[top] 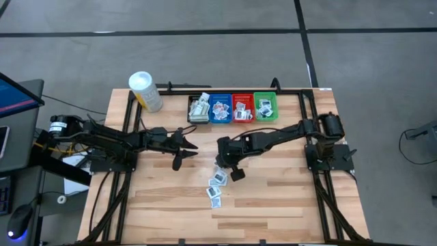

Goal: Pick & Place First Aid Supplies
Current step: Put the gray towelette pack in the red bin

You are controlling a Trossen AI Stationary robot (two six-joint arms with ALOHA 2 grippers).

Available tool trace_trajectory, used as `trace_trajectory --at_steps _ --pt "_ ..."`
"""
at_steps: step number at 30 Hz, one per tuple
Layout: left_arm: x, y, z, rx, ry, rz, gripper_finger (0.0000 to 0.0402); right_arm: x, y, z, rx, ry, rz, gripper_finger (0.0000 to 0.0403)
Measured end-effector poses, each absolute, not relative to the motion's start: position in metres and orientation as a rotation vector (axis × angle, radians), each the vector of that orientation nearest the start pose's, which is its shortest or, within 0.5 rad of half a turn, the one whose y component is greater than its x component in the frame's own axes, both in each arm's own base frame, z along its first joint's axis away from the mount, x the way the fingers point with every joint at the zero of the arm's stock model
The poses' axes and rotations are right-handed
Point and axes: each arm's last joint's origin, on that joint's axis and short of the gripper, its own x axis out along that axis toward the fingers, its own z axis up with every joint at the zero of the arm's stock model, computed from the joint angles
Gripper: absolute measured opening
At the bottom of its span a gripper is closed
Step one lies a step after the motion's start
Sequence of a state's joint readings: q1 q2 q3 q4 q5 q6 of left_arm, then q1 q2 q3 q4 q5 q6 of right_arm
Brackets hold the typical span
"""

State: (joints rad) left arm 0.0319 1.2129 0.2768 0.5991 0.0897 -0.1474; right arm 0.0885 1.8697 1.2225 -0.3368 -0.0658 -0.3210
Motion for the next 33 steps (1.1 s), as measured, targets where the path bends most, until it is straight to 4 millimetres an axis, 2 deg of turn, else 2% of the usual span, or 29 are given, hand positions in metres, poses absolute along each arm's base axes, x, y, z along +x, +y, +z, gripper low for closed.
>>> trace_trajectory --at_steps 12,15,18,22,33 --pt "0.211 0.005 0.156 -0.177 0.341 0.0 0.0121 0.348 -0.006 0.272 -0.36 0.73 0.034 0.0001" --pt "0.211 0.005 0.156 -0.175 0.341 0.008 0.0121 0.339 -0.012 0.288 -0.396 0.693 -0.024 0.0001" --pt "0.211 0.005 0.156 -0.174 0.341 0.014 0.0121 0.333 -0.018 0.293 -0.437 0.711 -0.069 0.0001" --pt "0.211 0.006 0.156 -0.173 0.34 0.024 0.0121 0.327 -0.034 0.288 -0.433 0.784 -0.1 0.0001" --pt "0.211 0.006 0.156 -0.169 0.338 0.047 0.0121 0.319 -0.096 0.276 -0.361 0.884 -0.256 0.0001"
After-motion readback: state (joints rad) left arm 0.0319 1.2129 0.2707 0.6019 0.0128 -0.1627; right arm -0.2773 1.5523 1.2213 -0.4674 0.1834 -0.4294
